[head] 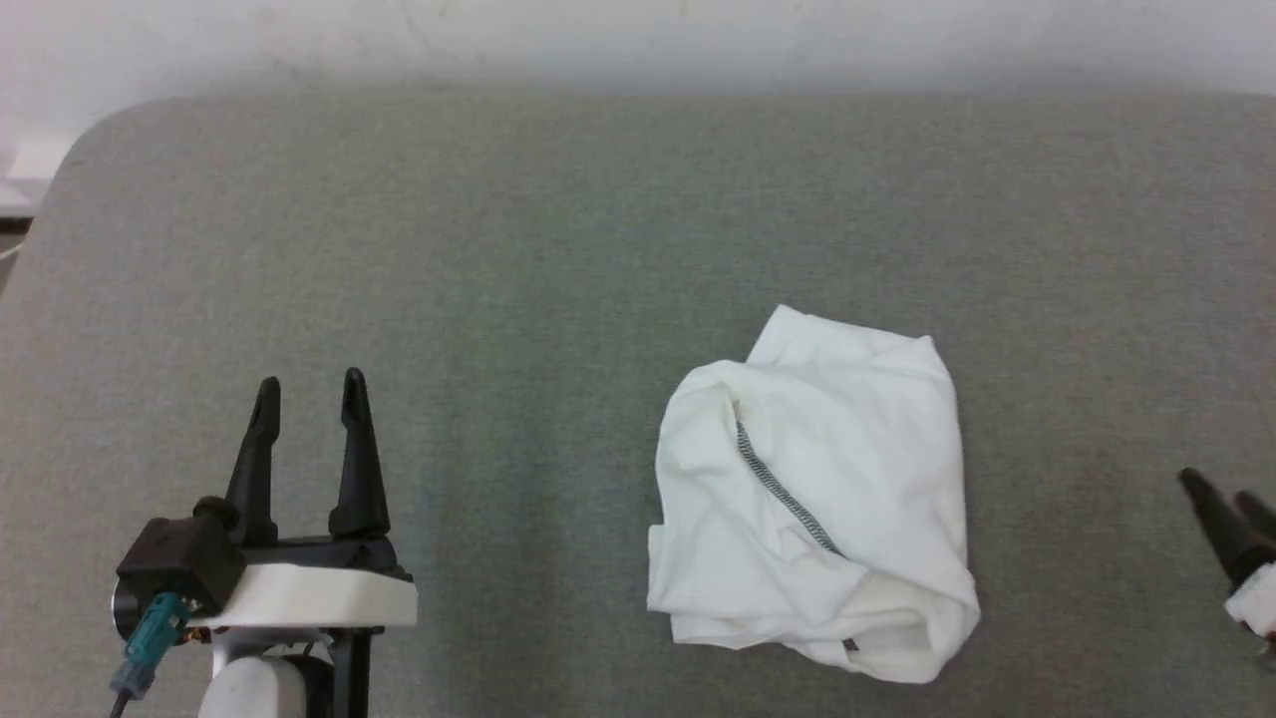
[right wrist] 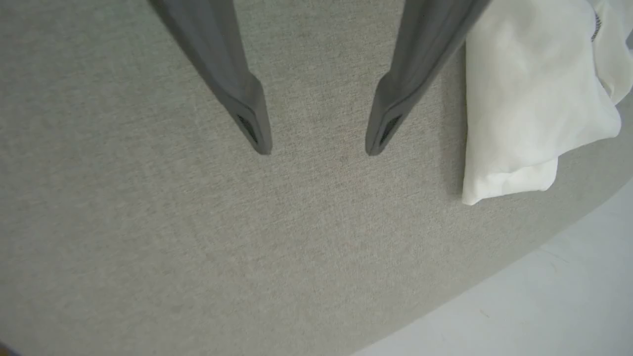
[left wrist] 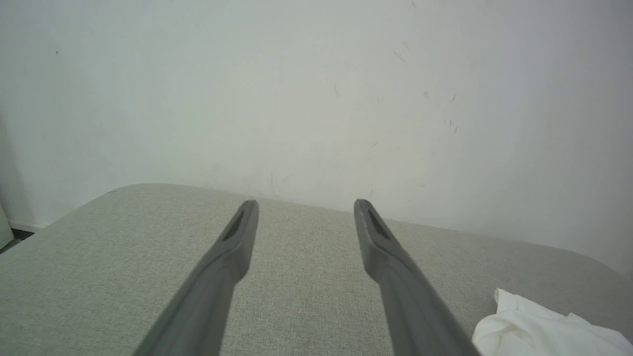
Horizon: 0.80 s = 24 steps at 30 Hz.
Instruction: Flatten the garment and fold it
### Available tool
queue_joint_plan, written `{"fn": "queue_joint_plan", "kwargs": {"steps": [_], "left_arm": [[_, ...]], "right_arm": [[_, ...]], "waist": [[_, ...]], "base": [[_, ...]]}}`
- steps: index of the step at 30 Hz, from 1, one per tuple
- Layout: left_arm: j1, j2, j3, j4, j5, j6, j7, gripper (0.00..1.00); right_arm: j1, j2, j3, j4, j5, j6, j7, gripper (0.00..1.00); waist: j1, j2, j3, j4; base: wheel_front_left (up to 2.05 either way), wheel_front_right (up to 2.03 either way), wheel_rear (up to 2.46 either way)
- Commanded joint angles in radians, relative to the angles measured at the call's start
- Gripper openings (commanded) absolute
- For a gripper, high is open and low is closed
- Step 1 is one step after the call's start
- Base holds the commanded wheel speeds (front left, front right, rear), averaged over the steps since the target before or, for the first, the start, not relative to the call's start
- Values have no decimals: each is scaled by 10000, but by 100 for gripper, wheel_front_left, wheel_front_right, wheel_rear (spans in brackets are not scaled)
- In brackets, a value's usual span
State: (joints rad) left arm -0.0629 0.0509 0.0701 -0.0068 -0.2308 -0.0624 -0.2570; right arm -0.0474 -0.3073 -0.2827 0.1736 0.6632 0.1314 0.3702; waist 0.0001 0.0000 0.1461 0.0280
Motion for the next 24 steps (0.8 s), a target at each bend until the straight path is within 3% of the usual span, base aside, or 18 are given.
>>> {"fn": "queue_joint_plan", "kwargs": {"steps": [1, 7, 13, 20, 21, 22, 23, 24], "left_arm": [[-138, -7, -93, -70, -97, -32, -47, 100], [-246, -7, -332, -103, -249, 74, -47, 100], [-370, -7, -541, -111, -280, 203, -47, 100], [-470, -7, -645, -13, -267, 234, -47, 100], [-471, -7, -647, 9, -266, 231, -47, 100], [-475, -7, -631, 37, -261, 221, -47, 100], [-479, -7, -614, 64, -253, 208, -47, 100], [-481, -7, -614, 88, -237, 203, -47, 100]], "right_arm": [[-405, 72, 73, 354, 666, -7, 947, 100], [-1241, 807, 666, 714, 2494, -7, 2957, 100], [-1760, 1276, 1008, 1101, 3651, -7, 3472, 100], [-2094, 1308, 1885, 2625, 3716, -7, 3953, 100], [-2133, 1300, 2038, 2775, 3673, -7, 3966, 89], [-2187, 1314, 2174, 2881, 3682, -7, 3963, 43], [-2247, 1344, 2288, 2955, 3744, -7, 3959, 15], [-2307, 1363, 2406, 3015, 3807, -7, 3964, 0]], "waist": [[-1, 0, 221, 410], [-1, 0, 374, 769], [-1, 0, 568, 968], [-1, 0, 743, 1081], [-1, 0, 739, 1079], [-1, 0, 741, 1065], [-1, 0, 739, 1043], [-1, 0, 723, 1013]], "base": [[0, 0, 0], [0, 0, 0], [0, 0, 0], [0, 0, 0], [0, 0, 0], [0, 0, 0], [0, 0, 0], [0, 0, 0]]}}
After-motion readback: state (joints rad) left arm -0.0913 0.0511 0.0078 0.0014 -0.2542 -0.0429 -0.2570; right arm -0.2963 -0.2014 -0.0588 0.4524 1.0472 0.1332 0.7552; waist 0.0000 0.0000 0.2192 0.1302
